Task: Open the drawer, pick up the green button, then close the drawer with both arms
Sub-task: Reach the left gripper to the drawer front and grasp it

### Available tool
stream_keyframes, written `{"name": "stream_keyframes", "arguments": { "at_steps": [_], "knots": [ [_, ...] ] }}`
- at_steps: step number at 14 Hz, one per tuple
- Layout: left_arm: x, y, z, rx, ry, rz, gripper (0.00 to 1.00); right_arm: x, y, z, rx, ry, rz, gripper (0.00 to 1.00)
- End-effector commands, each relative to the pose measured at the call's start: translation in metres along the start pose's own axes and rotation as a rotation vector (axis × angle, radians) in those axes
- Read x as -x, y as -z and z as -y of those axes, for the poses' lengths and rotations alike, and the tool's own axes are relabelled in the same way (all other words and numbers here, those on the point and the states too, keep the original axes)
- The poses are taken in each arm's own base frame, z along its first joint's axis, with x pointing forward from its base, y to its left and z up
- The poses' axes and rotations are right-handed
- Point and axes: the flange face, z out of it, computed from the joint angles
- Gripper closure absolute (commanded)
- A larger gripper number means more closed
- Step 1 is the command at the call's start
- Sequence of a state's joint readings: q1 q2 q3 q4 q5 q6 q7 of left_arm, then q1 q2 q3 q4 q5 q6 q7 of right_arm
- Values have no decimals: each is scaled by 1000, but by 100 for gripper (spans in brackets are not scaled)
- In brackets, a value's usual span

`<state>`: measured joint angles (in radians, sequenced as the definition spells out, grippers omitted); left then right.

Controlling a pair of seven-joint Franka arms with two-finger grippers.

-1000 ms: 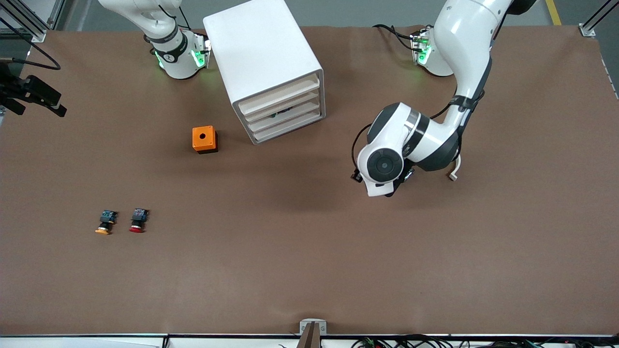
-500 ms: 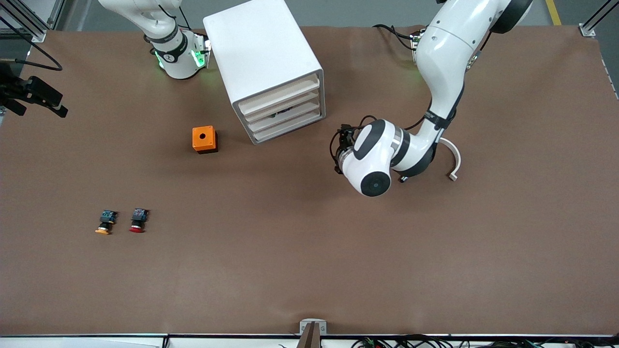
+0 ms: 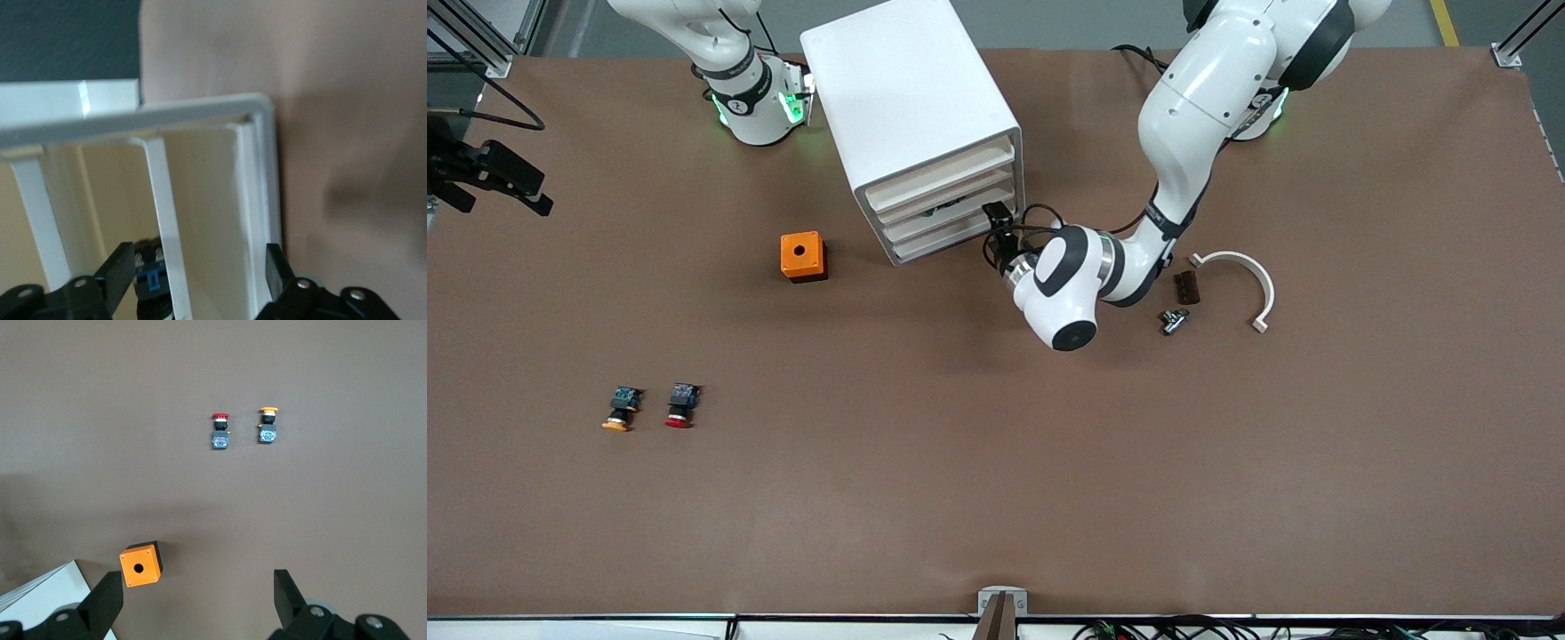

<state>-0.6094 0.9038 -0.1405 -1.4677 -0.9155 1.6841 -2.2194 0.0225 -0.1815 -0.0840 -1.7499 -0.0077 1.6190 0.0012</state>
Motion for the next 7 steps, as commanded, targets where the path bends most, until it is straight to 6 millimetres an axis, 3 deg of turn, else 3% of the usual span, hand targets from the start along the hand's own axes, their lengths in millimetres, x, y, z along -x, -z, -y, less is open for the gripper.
{"name": "stream_keyframes", "arguments": {
  "at_steps": [1, 6, 7],
  "knots": [
    [6, -20, 0, -74, 37, 13, 29, 9, 1, 1, 19, 19, 8, 0],
    [9, -30, 0, -110, 122, 19, 38, 11, 0, -2, 20, 55, 24, 0],
    [10, -32, 2, -109, 119, 16, 50, 12, 0, -3, 20, 42, 36, 0]
  ]
}}
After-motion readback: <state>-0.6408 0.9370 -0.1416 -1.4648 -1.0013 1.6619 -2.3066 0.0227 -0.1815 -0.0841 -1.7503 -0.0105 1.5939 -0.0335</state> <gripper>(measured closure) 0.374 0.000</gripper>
